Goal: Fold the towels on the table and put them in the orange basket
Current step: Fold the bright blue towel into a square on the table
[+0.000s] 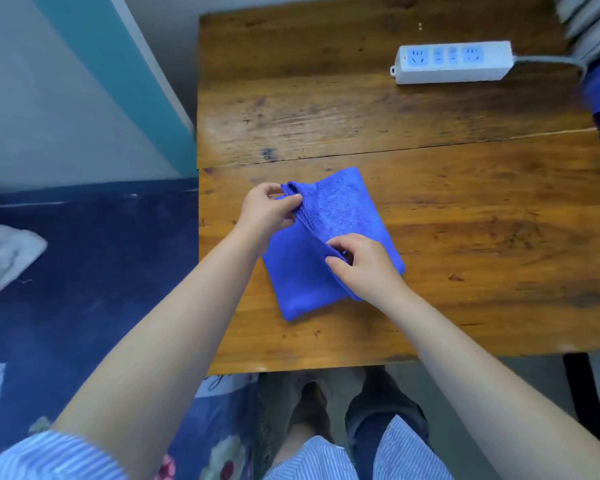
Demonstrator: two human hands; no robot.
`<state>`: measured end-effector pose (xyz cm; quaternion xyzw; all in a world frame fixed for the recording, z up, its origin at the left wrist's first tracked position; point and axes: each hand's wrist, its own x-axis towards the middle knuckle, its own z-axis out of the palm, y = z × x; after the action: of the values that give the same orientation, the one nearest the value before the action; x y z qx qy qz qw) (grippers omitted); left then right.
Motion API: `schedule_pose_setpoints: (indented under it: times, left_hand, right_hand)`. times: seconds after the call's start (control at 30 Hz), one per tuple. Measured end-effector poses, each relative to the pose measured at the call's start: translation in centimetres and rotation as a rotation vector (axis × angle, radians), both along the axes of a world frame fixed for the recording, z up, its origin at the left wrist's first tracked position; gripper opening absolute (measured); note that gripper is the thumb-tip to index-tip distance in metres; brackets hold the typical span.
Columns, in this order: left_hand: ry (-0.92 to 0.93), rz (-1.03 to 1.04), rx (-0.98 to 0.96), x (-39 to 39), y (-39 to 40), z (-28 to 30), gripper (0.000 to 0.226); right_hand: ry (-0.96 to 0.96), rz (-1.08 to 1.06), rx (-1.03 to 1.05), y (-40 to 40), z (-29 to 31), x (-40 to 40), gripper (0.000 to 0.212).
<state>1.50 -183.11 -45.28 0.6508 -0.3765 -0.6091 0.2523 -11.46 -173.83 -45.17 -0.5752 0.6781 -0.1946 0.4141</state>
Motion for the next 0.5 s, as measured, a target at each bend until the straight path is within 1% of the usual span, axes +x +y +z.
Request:
schedule_pose_setpoints:
  times: [0.1,0.17,0.2,0.33,0.37,0.4,0.47,0.5]
  left_hand:
    - [-0.015,0.005,0.041,0.3,0.1,-0.5,0.010]
    - [-0.024,-0.020,0.047,0.5,0.2,-0.8,0.022]
    - [-0.054,-0.039,0.028,0.7,0.3,-1.0,0.024]
    - [-0.144,-0.079,-0.086,1.1,0.1,-1.7,0.015]
    - [-0.157,-0.088,-0.095,1.3,0.0,-1.7,0.012]
    - [-0.159,-0.100,-0.092,1.5,-0.2,-1.7,0.008]
    - [-0.136,-0.118,-0.073,1.8,-0.5,-1.7,0.017]
    - [-0.126,-0.123,-0.063,2.0,-0.6,-1.7,0.022]
  right_hand:
    - [0.040,0.004,-0.044,1.4,-0.6,1.1,0.024]
    - [0.053,-0.001,-0.066,2.1,-0.9,1.7,0.027]
    - [0.057,-0.010,-0.075,2.4,-1.0,2.0,0.028]
    - [0.079,-0.022,-0.146,3.4,-1.0,3.2,0.028]
    - [0.125,-0.009,-0.178,3.7,-1.1,3.4,0.031]
    - [0.212,0.002,-0.205,4.2,-1.3,3.5,0.036]
    - [0.432,-0.004,-0.215,5.1,-1.7,3.7,0.044]
    - [0.503,-0.023,-0.228,5.5,-1.9,3.7,0.041]
